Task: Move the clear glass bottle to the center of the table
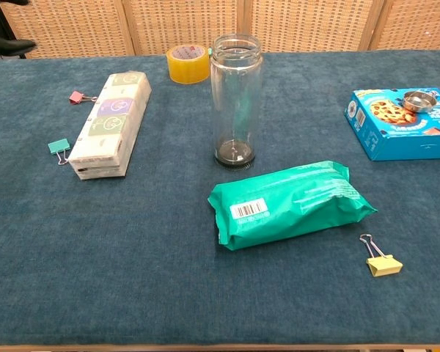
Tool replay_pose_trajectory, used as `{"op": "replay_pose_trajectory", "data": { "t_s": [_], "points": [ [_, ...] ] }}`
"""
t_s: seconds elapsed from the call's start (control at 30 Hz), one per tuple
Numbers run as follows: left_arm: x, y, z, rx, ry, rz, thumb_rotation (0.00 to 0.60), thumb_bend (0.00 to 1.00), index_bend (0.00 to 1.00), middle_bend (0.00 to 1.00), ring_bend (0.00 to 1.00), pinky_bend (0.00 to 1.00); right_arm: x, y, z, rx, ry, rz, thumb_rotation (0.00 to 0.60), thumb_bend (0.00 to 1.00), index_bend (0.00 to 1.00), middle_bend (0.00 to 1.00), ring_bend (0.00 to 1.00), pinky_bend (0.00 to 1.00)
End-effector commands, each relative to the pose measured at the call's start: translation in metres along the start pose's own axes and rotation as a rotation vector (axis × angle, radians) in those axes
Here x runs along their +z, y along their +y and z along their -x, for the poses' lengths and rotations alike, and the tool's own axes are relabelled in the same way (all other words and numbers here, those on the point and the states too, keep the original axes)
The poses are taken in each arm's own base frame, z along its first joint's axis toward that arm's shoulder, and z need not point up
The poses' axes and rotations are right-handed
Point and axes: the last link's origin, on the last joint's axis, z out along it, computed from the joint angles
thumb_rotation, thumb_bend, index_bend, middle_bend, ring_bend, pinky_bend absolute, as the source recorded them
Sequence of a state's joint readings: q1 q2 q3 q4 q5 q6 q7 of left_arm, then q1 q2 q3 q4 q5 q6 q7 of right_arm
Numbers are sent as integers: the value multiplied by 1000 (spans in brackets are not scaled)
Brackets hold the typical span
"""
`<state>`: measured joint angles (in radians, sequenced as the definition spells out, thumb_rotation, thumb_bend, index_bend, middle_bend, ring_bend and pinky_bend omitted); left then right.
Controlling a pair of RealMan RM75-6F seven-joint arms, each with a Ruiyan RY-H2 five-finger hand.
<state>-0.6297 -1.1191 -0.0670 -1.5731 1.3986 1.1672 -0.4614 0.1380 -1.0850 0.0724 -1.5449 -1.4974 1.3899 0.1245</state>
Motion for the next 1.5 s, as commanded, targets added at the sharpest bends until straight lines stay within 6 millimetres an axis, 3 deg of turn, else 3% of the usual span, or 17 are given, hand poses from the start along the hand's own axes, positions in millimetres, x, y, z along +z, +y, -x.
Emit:
{"op": "replay_pose_trajectory", "data": {
  "t_s": [0.03, 0.23, 0.53, 0.93, 1.33, 1.5],
  "points": [
    [-61, -15, -21, 120, 86, -150, 600, 341, 0, 0, 0, 0, 14, -2, 1, -27, -20, -20, 600, 0, 0, 0, 0, 0],
    [-99, -24, -21, 182, 152, -241, 600, 342, 0, 0, 0, 0, 45, -11, -2, -78, -67, -66, 600, 0, 20, 0, 0, 0],
    [-121, -27, -18, 292, 202, -284, 600, 341, 0, 0, 0, 0, 101, -42, -5, -153, -116, -141, 600, 0, 145, 0, 0, 0],
    [-131, -21, -22, 315, 249, -319, 600, 341, 0, 0, 0, 0, 167, -70, 1, -171, -189, -157, 600, 53, 209, 0, 0, 0],
    [-132, -25, -27, 322, 286, -340, 600, 341, 0, 0, 0, 0, 197, -81, 10, -166, -176, -158, 600, 68, 239, 0, 0, 0],
    [-129, -28, -25, 333, 279, -347, 600, 341, 0, 0, 0, 0, 206, -84, 12, -181, -175, -171, 600, 151, 232, 0, 0, 0]
  ]
}}
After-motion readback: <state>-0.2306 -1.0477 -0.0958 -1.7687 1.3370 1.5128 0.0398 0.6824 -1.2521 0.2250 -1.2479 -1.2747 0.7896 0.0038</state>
